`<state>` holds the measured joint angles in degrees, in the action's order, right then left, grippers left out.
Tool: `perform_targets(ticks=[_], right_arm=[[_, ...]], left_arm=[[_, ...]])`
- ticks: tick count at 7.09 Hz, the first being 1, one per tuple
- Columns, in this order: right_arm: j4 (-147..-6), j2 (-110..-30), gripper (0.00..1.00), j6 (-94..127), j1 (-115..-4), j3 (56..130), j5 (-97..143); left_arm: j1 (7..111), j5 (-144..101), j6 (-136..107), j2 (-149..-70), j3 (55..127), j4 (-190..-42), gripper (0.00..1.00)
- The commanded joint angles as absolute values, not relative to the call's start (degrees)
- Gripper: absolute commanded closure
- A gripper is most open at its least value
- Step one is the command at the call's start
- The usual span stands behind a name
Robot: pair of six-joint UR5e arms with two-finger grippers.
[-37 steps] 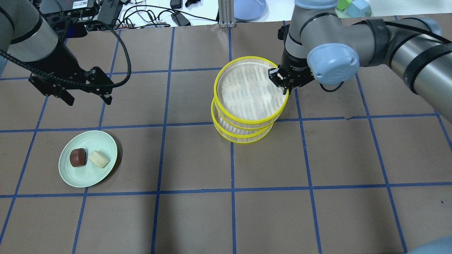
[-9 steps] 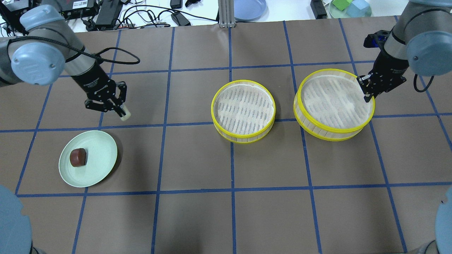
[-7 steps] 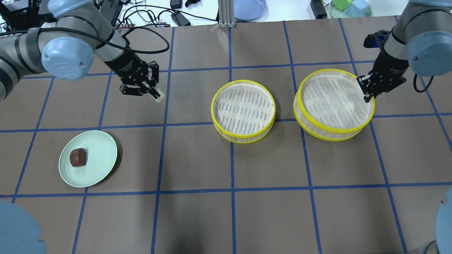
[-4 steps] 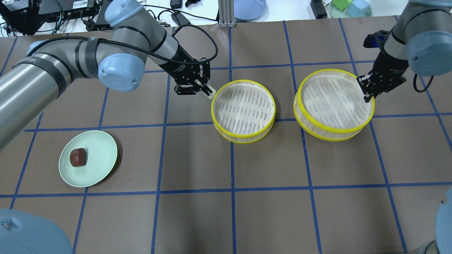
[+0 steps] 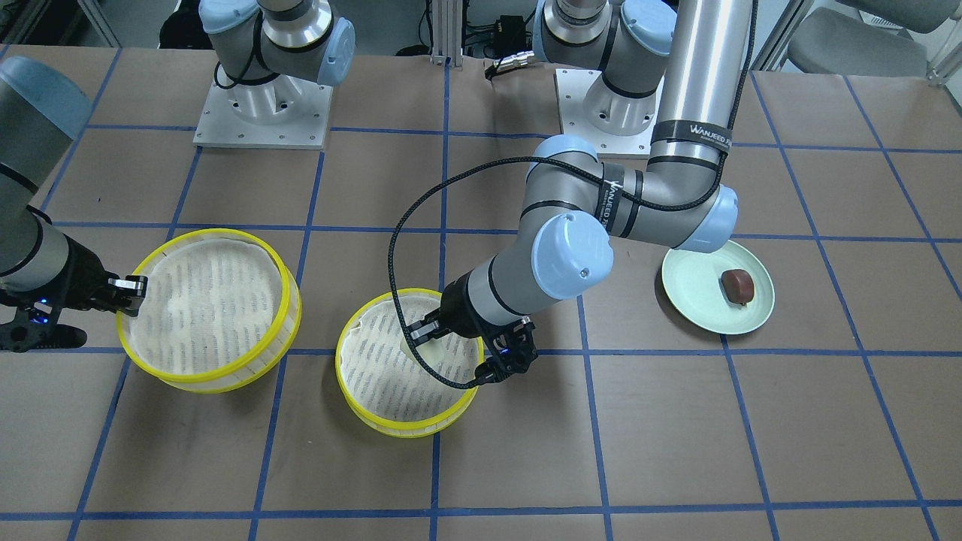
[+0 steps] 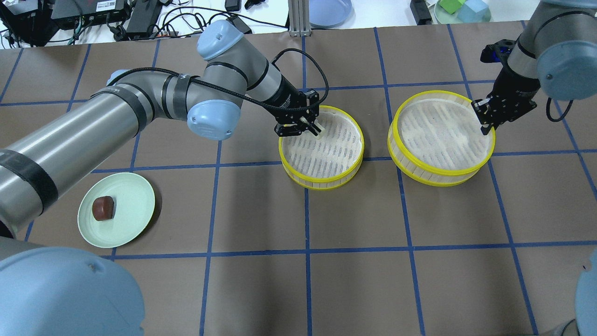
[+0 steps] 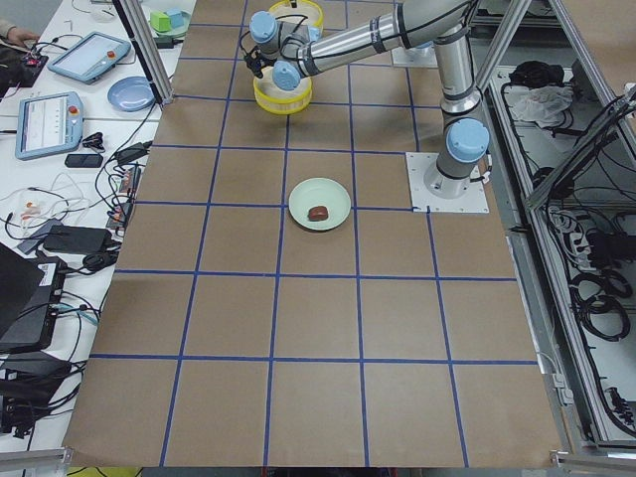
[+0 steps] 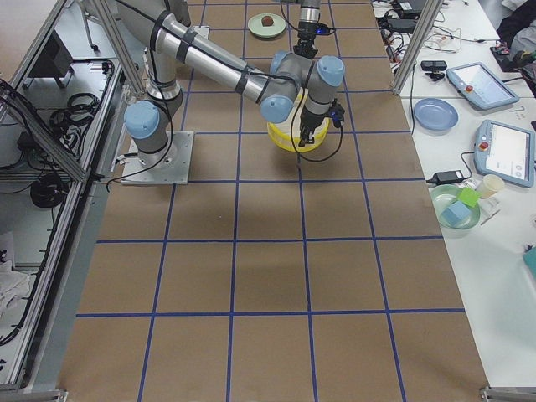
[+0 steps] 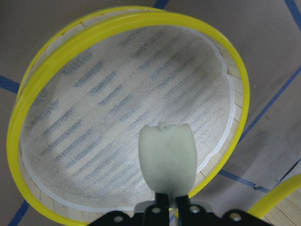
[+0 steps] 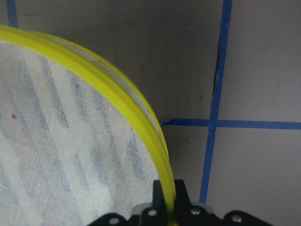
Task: Place buns in different layers of steamer
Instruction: 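Release the white bun with the left gripper while the right gripper restacks the tier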
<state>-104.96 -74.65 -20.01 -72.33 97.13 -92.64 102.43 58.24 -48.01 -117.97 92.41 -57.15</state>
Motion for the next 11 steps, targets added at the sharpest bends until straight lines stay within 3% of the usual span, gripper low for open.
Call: perform_targets(ticks=[1, 5, 8, 11], right_arm=[[-105.03, -74.71, 0.89, -19.52, -72.68, 97.21, -92.55], [-104.85, -75.93, 0.9, -13.13, -76.96, 96.95, -92.55], [-105.91, -75.15, 0.9, 5.47, -90.58, 96.42, -92.37], [-111.6, -70.94, 0.9, 17.19, -99.38, 95.89, -91.05]], left_arm=[[103.01, 58.36, -51.49, -118.3, 92.29, -56.51, 0.0], [100.92, 60.37, -48.97, -115.41, 91.41, -58.0, 0.0], [88.1, 73.75, -14.68, -108.93, 91.32, -75.27, 0.0], [77.03, 91.0, 1.88, -101.53, 91.4, -87.07, 0.0]])
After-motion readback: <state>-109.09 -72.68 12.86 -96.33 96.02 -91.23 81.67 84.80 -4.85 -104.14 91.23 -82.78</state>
